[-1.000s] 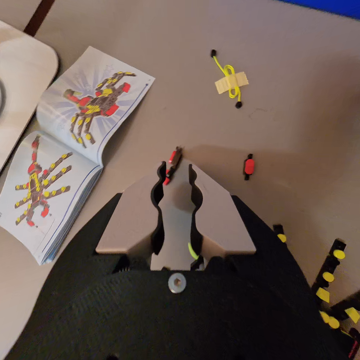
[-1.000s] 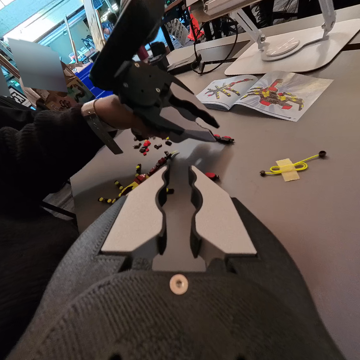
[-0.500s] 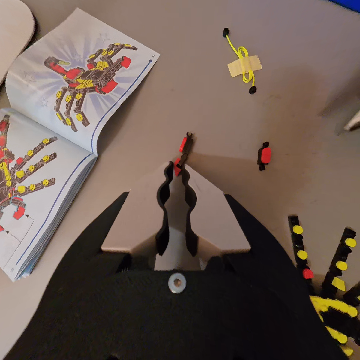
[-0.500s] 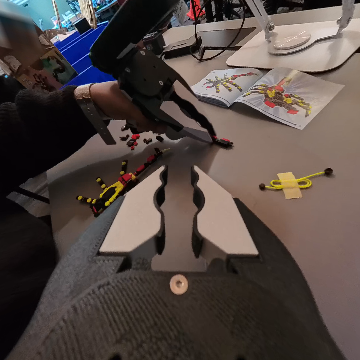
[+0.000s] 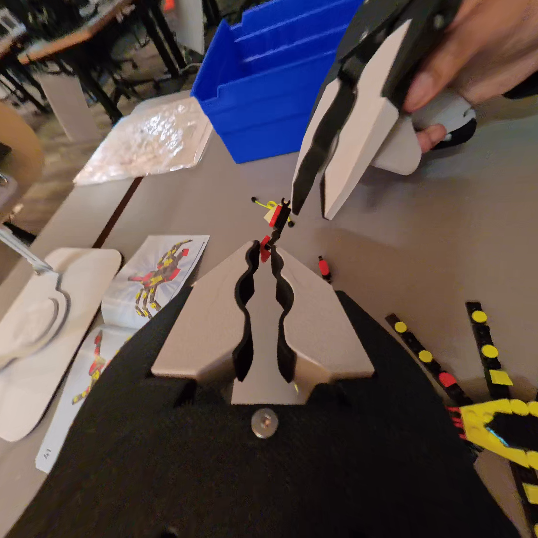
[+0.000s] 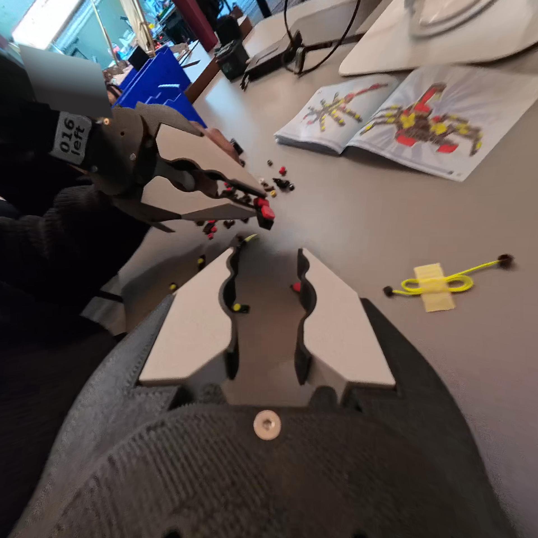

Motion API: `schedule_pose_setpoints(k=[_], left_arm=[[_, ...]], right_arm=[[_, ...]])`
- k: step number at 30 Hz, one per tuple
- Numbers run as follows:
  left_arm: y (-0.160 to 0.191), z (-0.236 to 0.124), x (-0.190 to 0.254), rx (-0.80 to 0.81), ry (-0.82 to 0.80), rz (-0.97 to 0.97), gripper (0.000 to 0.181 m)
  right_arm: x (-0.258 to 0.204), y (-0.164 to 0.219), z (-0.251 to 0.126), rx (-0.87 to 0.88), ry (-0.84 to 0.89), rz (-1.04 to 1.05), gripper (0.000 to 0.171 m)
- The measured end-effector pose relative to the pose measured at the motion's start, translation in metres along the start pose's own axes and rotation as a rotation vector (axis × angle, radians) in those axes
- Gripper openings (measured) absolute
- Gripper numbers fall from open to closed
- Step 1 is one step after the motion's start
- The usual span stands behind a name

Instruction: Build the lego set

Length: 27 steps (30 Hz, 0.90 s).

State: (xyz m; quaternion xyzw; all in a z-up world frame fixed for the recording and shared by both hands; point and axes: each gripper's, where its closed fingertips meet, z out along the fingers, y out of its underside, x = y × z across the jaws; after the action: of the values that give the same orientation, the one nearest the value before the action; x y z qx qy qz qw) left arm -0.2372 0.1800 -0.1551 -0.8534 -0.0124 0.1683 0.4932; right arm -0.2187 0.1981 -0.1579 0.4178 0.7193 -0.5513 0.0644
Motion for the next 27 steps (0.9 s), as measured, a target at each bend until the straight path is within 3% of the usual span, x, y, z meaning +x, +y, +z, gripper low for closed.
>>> schedule_pose_setpoints(k=[6, 16, 18, 21, 27], left_arm=[[0.004, -0.002, 0.013, -0.015, 0.027, 0.094, 0.006], [0.0, -0.003, 0.018, 0.007, -0.001, 0.09, 0.007], [0.004, -0.003, 0.017, -0.025, -0.008, 0.041, 0.027], [0.013, -0.01, 0.016, -0.087, -0.003, -0.08, 0.048], [0.022, -0.054, 0.01, -0.016, -0.091, -0.329, 0.049]], right_arm=[[-0.012, 0.0, 0.003, -0.007, -0.05, 0.082, 0.03], [-0.011, 0.006, 0.011, -0.017, -0.029, 0.024, 0.009], [-0.011, 0.005, 0.012, -0.015, -0.026, -0.001, 0.008], [0.002, 0.009, 0.017, -0.058, 0.039, -0.082, 0.007], [0.038, 0.034, 0.045, -0.318, 0.245, -0.499, 0.006]])
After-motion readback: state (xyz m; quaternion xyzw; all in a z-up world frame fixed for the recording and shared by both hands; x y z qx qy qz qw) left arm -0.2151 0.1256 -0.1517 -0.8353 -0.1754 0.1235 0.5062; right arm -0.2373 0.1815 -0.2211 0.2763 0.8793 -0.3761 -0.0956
